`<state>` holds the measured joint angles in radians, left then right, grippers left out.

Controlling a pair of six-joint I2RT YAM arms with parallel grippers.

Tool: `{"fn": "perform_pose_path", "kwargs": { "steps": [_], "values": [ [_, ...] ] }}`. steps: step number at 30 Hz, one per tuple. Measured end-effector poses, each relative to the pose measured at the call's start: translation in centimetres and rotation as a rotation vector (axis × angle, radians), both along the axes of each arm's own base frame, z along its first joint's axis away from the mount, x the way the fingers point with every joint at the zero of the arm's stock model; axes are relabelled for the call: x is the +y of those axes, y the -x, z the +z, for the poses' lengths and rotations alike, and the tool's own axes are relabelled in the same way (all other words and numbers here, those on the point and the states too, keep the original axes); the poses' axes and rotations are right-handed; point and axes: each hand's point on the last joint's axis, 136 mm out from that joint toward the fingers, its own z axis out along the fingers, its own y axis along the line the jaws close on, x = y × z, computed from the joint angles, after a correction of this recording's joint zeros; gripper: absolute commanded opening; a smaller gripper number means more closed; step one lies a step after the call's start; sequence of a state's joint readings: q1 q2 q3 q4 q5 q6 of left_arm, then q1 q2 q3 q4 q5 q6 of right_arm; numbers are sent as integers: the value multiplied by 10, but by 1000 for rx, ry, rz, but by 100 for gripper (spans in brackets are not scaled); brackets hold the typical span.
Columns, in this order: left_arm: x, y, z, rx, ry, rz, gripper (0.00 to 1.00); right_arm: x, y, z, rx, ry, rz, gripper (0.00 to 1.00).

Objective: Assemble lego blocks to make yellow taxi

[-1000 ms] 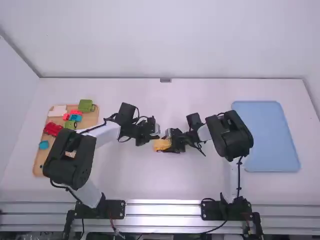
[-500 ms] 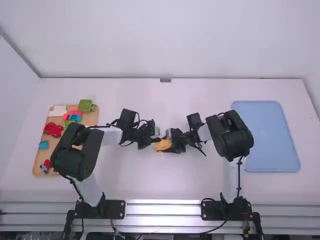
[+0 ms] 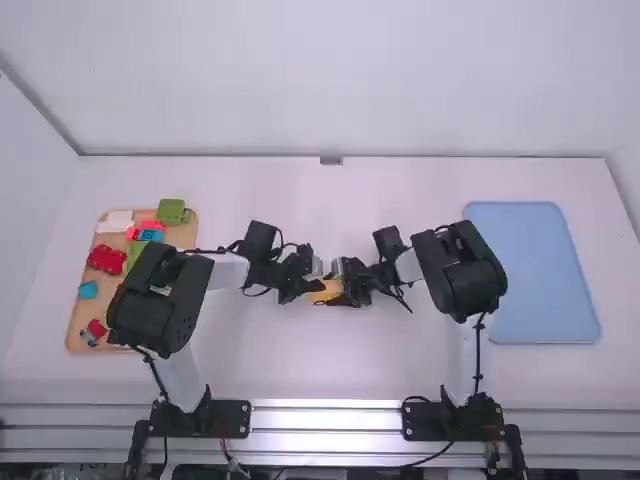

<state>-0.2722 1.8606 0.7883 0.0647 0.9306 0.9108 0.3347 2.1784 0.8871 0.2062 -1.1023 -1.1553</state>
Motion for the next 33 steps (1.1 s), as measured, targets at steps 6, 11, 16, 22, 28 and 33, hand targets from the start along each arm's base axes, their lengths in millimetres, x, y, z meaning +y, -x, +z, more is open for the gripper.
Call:
{"fn": "perform_pose_path", "kwargs": {
  "steps": [6, 11, 16, 22, 28, 33],
  "values": [
    [-1, -1, -3, 18, 5, 3, 2, -1, -1, 0, -1, 0, -2, 45],
    [-4, -4, -4, 59, 26, 10, 2, -4, -3, 0, 0, 0, -13, 45],
    [-5, -6, -3, 58, 34, 12, 2, -4, -4, 0, 0, 1, -15, 45],
    [-2, -11, 0, 98, -24, 19, 2, -3, -7, 0, -11, 2, -21, 45],
    [18, -23, 27, 33, -124, 25, 2, -1, -13, 1, -44, 1, -30, 45],
    [41, -52, 79, -158, -129, 76, 12, -7, -24, 1, -78, 8, -61, 45]
  ]
}}
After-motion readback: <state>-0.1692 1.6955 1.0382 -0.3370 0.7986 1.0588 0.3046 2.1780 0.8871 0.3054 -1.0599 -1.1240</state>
